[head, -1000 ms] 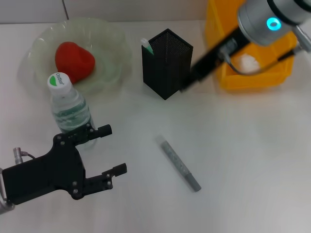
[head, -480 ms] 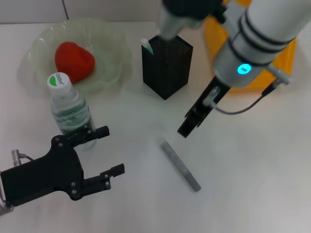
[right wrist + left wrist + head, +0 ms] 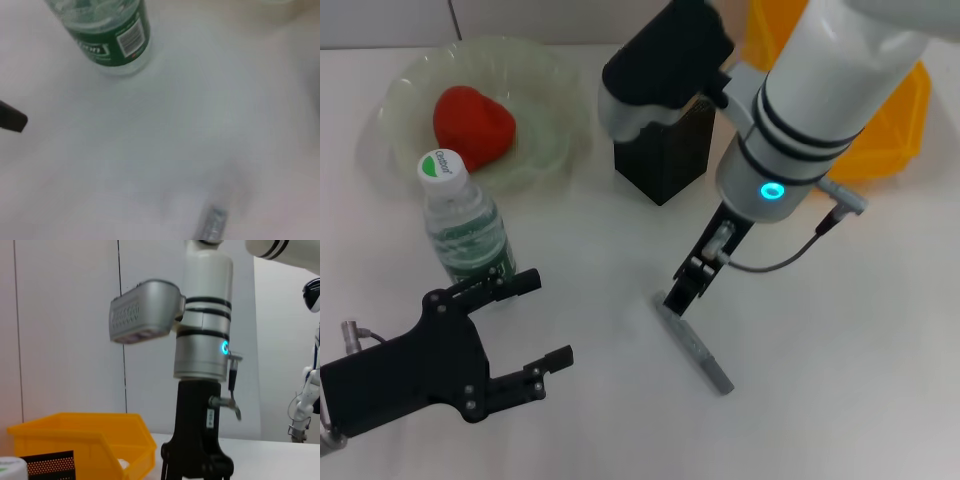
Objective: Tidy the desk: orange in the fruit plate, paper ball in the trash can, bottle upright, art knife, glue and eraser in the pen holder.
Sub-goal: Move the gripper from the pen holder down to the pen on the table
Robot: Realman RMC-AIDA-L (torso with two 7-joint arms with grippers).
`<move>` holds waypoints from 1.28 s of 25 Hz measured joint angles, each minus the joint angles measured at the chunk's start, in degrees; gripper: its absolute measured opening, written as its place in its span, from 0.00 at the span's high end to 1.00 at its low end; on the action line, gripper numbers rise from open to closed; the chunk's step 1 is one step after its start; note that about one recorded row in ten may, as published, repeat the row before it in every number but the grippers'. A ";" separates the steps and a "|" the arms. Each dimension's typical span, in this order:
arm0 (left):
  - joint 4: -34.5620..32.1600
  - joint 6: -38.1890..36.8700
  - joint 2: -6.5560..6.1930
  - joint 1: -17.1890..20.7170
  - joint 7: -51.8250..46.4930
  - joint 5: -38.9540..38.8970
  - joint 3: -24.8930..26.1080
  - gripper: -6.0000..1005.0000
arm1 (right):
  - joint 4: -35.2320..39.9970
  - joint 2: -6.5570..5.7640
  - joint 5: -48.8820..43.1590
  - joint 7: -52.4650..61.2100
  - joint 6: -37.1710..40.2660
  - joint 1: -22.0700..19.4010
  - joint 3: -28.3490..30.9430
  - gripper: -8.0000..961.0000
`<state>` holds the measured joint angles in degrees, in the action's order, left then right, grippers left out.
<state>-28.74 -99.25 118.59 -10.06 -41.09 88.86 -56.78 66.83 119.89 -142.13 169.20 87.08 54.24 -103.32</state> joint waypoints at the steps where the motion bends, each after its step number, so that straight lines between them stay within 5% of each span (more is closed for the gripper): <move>1: 1.01 0.05 0.00 0.01 1.17 -0.08 0.00 0.22 | -1.21 -0.01 1.14 0.01 -2.09 0.02 -2.11 0.27; 11: 1.85 0.04 -0.03 -0.03 1.75 -0.16 0.00 0.22 | -5.26 -0.01 4.16 0.05 -8.02 0.44 -7.94 0.27; 29: 1.85 0.05 -0.04 -0.19 1.80 -0.18 0.00 0.22 | -11.35 -0.01 6.77 0.08 -10.37 3.02 -10.68 0.44; 32: 1.85 0.11 -0.04 -0.29 1.81 -0.18 0.00 0.22 | -11.43 -0.01 7.04 0.08 -10.56 2.91 -10.68 0.56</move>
<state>-26.89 -99.14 118.56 -10.35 -39.28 88.68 -56.77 55.41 119.88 -135.08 169.28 76.52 57.15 -114.00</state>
